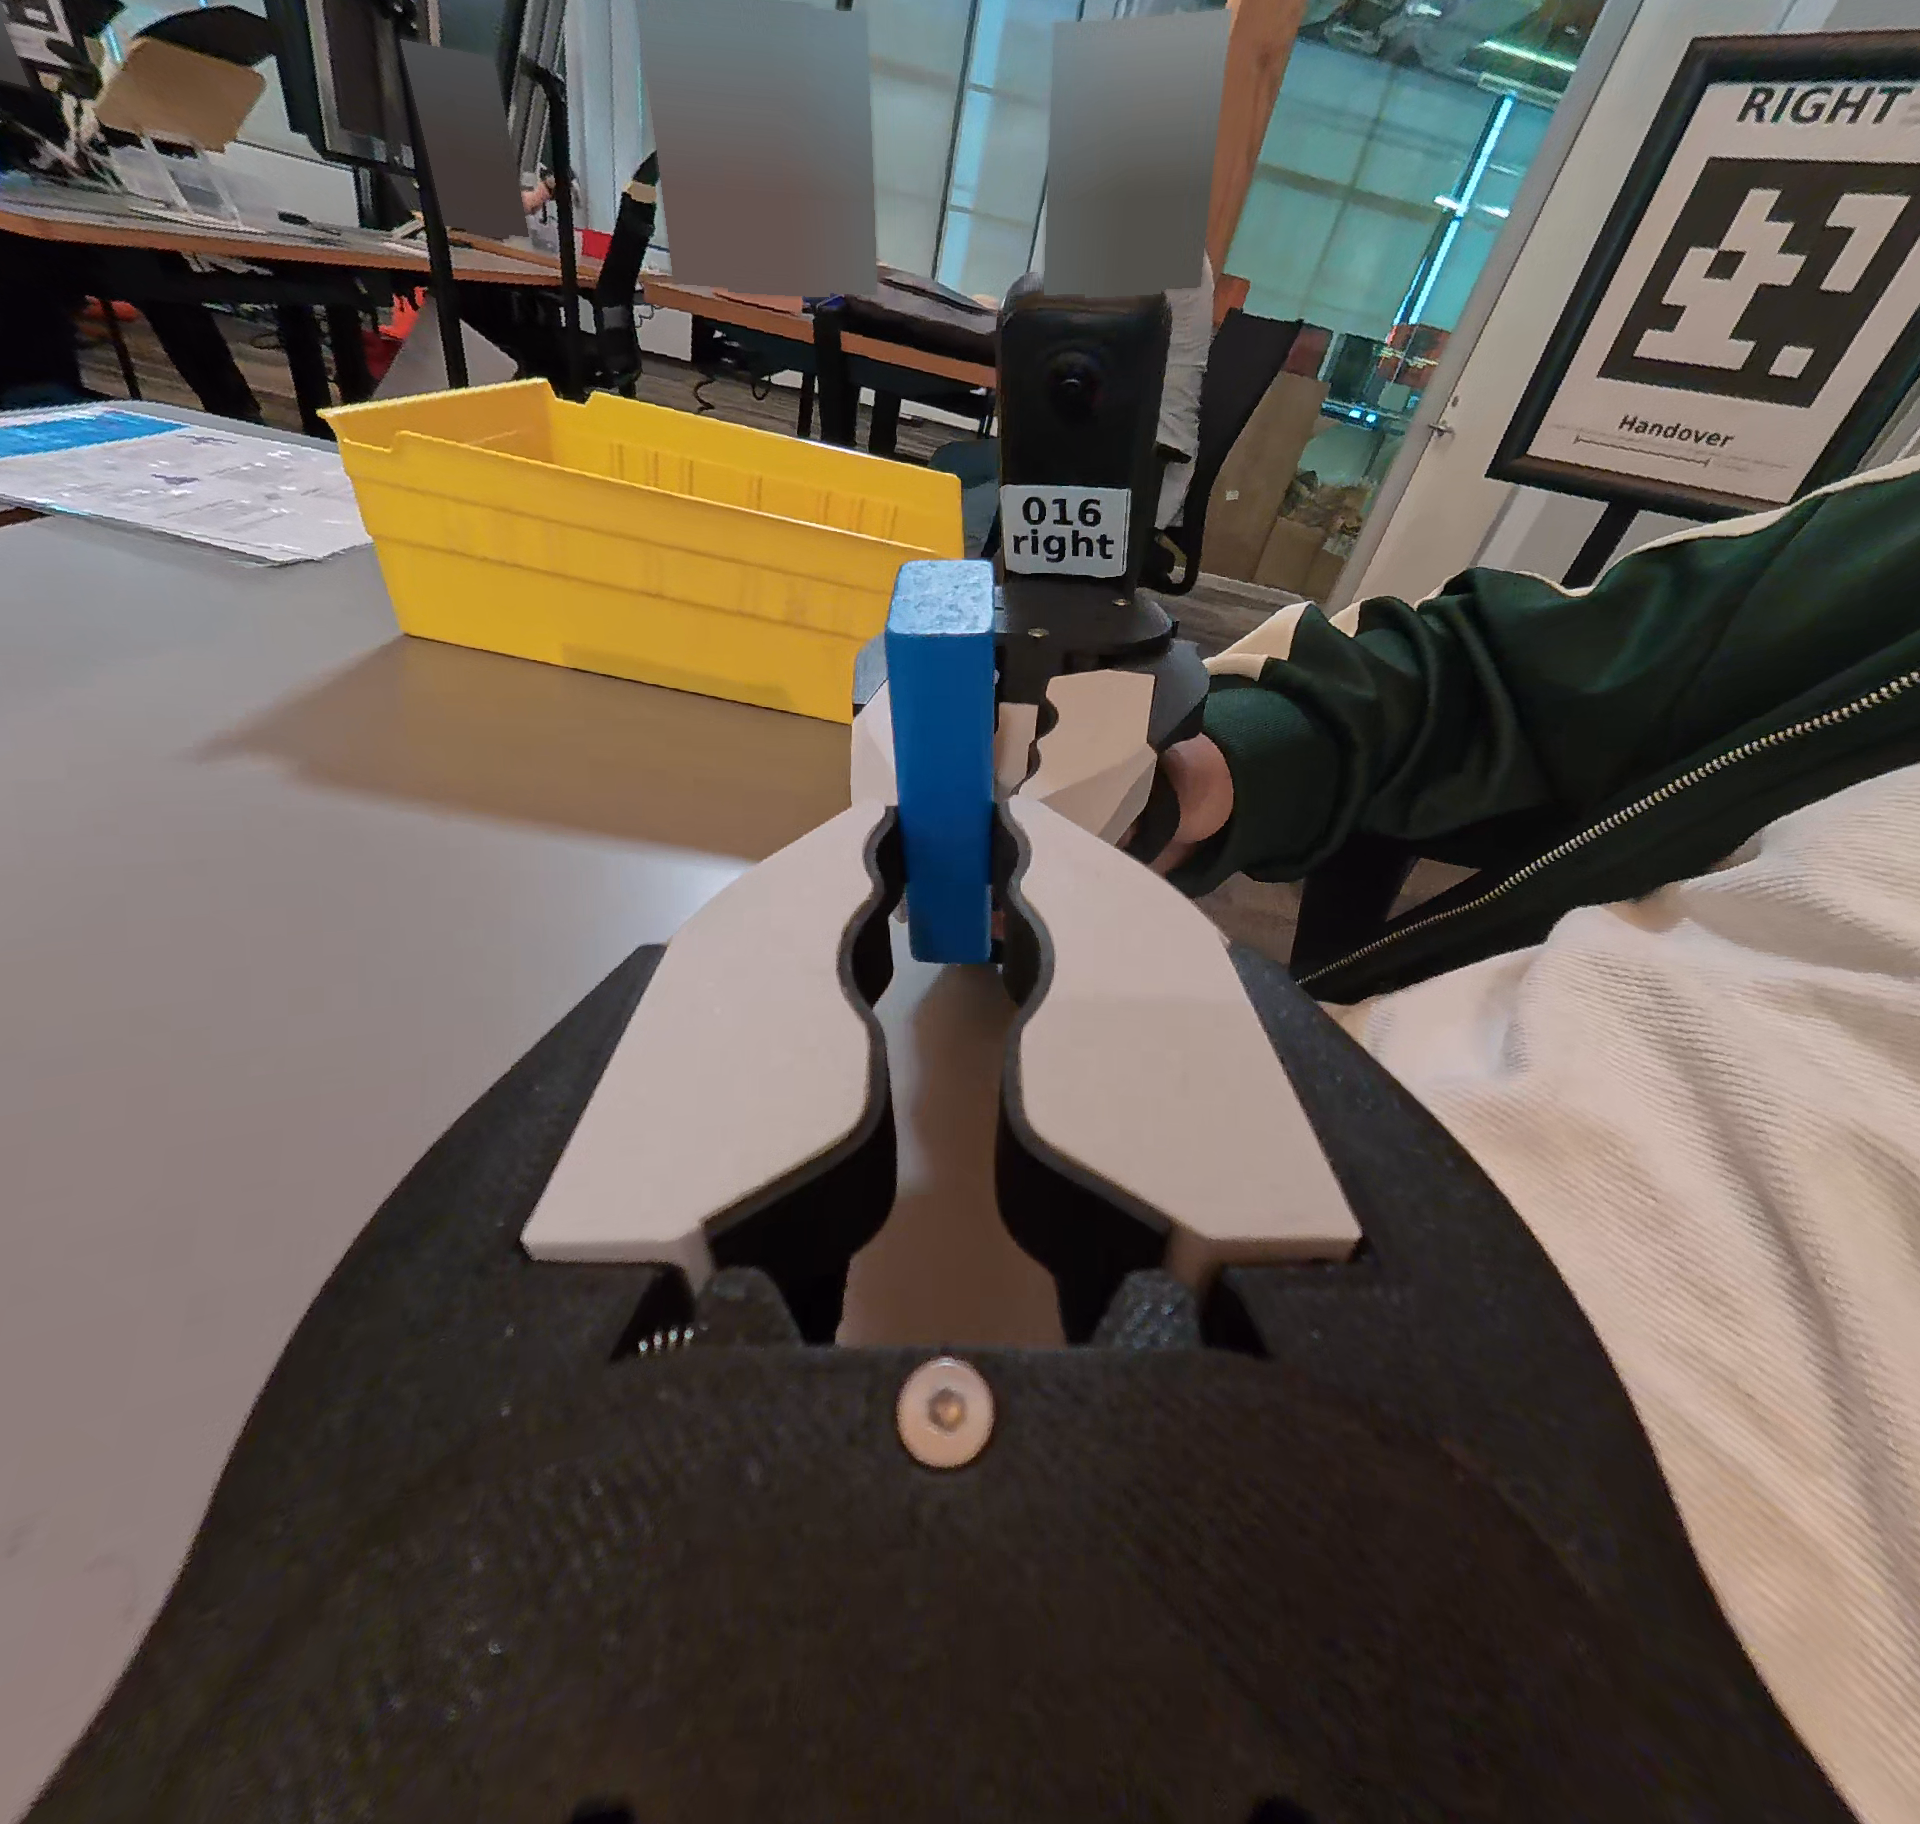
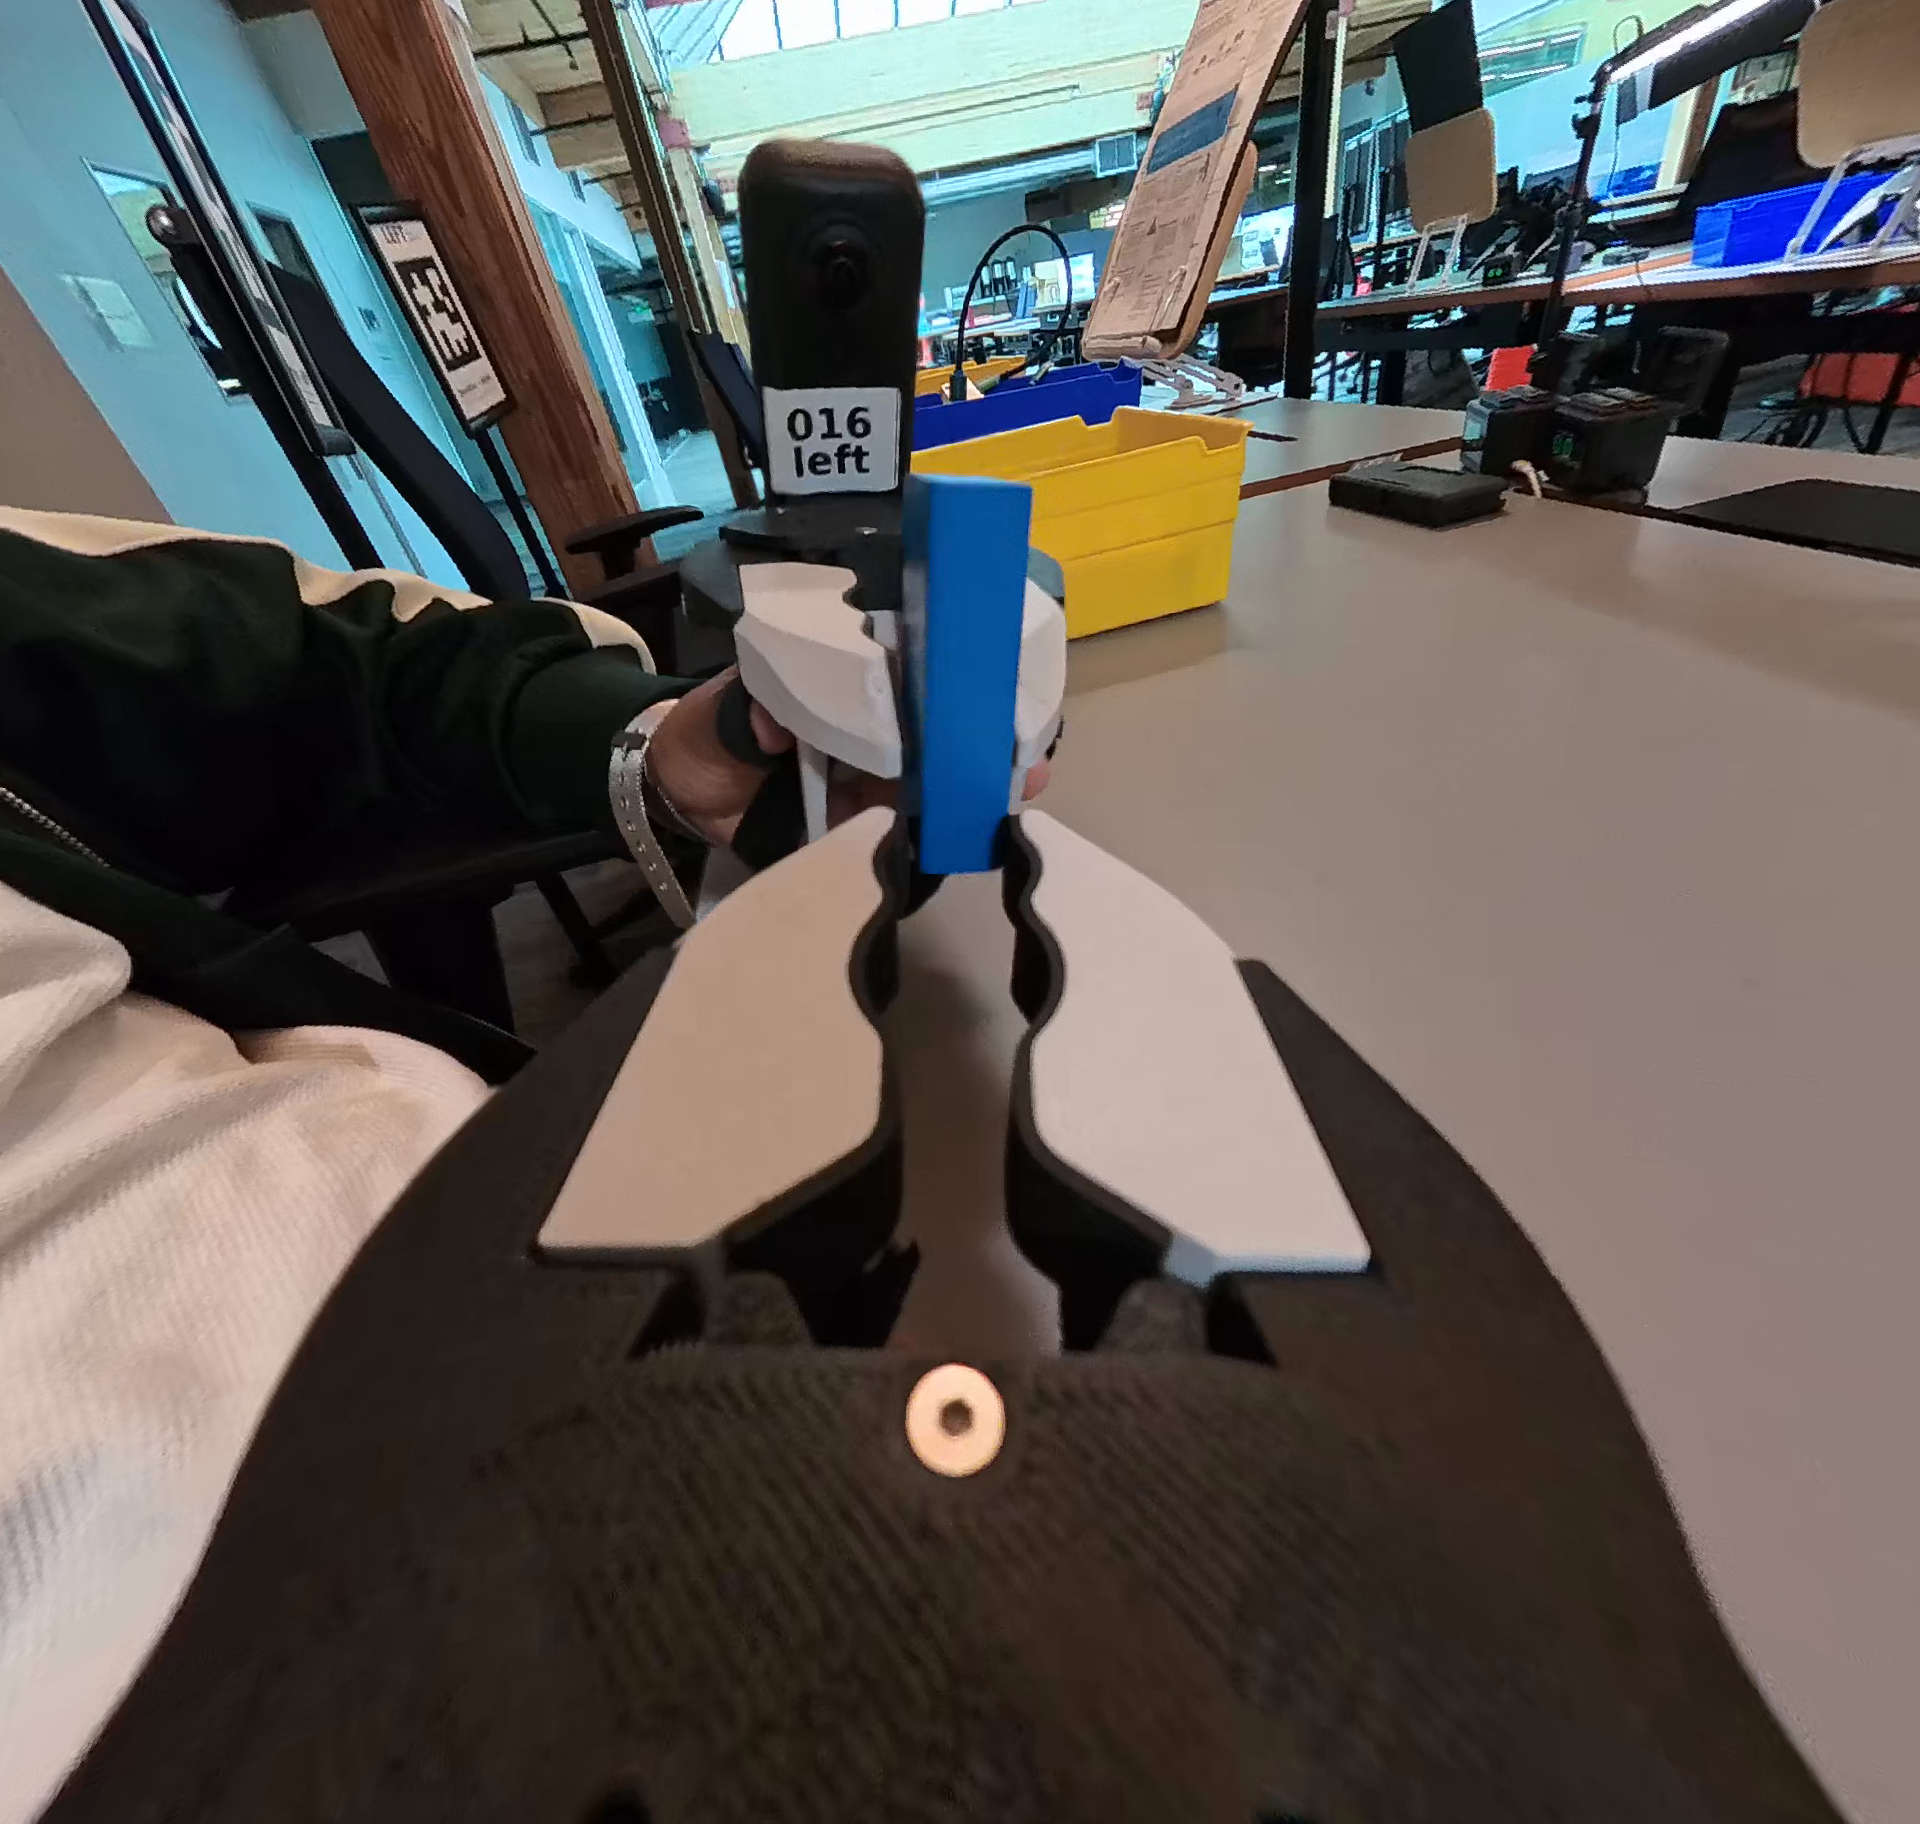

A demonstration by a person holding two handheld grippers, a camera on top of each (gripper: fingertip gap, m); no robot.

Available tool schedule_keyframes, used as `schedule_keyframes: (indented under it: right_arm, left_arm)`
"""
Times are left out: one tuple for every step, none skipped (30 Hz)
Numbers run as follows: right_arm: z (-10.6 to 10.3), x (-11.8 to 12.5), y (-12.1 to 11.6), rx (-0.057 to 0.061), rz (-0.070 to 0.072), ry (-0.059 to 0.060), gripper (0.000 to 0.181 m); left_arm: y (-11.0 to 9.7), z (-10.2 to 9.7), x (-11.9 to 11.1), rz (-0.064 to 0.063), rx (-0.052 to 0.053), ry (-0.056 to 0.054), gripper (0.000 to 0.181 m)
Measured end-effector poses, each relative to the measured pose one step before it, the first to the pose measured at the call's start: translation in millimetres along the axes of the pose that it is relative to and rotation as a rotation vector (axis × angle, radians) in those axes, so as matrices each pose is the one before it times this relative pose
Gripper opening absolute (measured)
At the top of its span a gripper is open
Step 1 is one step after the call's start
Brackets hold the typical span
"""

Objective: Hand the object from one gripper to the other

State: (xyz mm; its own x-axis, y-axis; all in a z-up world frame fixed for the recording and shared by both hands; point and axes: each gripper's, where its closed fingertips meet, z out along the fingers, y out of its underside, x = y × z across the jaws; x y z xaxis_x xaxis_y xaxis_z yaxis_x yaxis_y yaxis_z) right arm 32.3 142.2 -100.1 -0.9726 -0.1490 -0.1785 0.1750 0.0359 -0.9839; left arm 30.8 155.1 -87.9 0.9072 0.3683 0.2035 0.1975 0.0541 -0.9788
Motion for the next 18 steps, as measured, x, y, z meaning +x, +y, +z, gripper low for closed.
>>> schedule_keyframes:
  right_arm:
    - [-0.32,-0.18,-1.52,0.0113,0.013,-0.0048,0.017]
    - [-0.7,0.02,-1.77,0.0125,0.0137,-0.0053,0.016]
    - [-0.78,0.58,-1.4,0.0101,0.0125,-0.0019,0.016]
    - [-0.95,1.05,-1.0,0.0072,0.0092,0.0015,0.016]
    - [-1.02,1.22,-1.06,0.0071,0.0054,0.0024,0.016]
    - [-0.82,0.96,-1.01,0.0063,0.0042,0.0019,0.016]
    - [-0.79,0.98,-0.9,0.0054,0.0042,0.002,0.016]
    - [-0.51,0.6,-0.79,0.0043,0.0036,0.0007,0.016]
    - [-0.28,0.37,-0.34,0.0025,0.0013,0.0009,0.016]
    - [0.01,0.01,0.08,0.0002,-0.001,-0.0007,0.016]
    - [0.27,-0.51,0.43,-0.0025,-0.0014,-0.0022,0.016]
    - [0.48,-0.72,0.6,-0.0027,-0.002,-0.0031,0.016]
    - [0.65,-0.95,0.58,-0.0021,-0.0027,-0.0039,0.016]
    - [0.7,-1.13,0.73,-0.0031,-0.0026,-0.0047,0.016]
    - [0.78,-0.96,1.03,-0.0047,-0.0022,-0.0036,0.016]
    - [0.69,-0.84,0.88,-0.0045,-0.0021,-0.0031,0.016]
    - [0.59,-0.77,0.86,-0.004,-0.0011,-0.0035,0.016]
    - [0.57,-0.6,0.64,-0.0031,-0.001,-0.0019,0.016]
  left_arm:
    - [-0.8,-0.22,-0.69,0.0042,0.0074,-0.0047,0.015]
    - [-1.63,-0.27,-1.78,0.006,0.0114,-0.0123,0.024]
    - [-2.57,-0.33,-2.11,0.0063,0.0171,-0.0151,0.035]
    - [-2.18,-0.69,-2.05,0.0024,0.0126,-0.014,0.041]
    - [-1.3,-0.89,-1.38,-0.001,0.0052,-0.0074,0.042]
    - [-0.99,-0.86,-0.57,-0.0024,0.0044,-0.002,0.042]
    - [-0.75,-0.67,-0.34,-0.0041,0.0046,0.0004,0.042]
    - [-0.58,-0.52,-0.34,-0.006,0.0037,0.0012,0.041]
    - [0.12,-0.37,0.32,-0.0075,-0.0011,0.0064,0.038]
    - [0.16,-0.13,-0.04,-0.0076,-0.0006,0.0038,0.036]
    - [-0.52,-0.28,-0.03,-0.0057,0.0047,0.0034,0.036]
    - [-1.27,-0.52,0.38,-0.0068,0.0096,0.0053,0.036]
    - [-2.3,-0.86,0.65,-0.0075,0.0155,0.0067,0.037]
    - [-2.76,-0.92,0.48,-0.0109,0.0168,0.0079,0.038]
    - [-2.45,-1.14,0.45,-0.014,0.0149,0.0088,0.038]
    - [-2.56,-1.32,0.38,-0.0123,0.0169,0.0079,0.038]
    - [-2.28,-1.23,-0.04,-0.0108,0.0152,0.0055,0.038]
    - [-1.18,-1.11,-0.36,-0.0118,0.0088,0.0045,0.036]
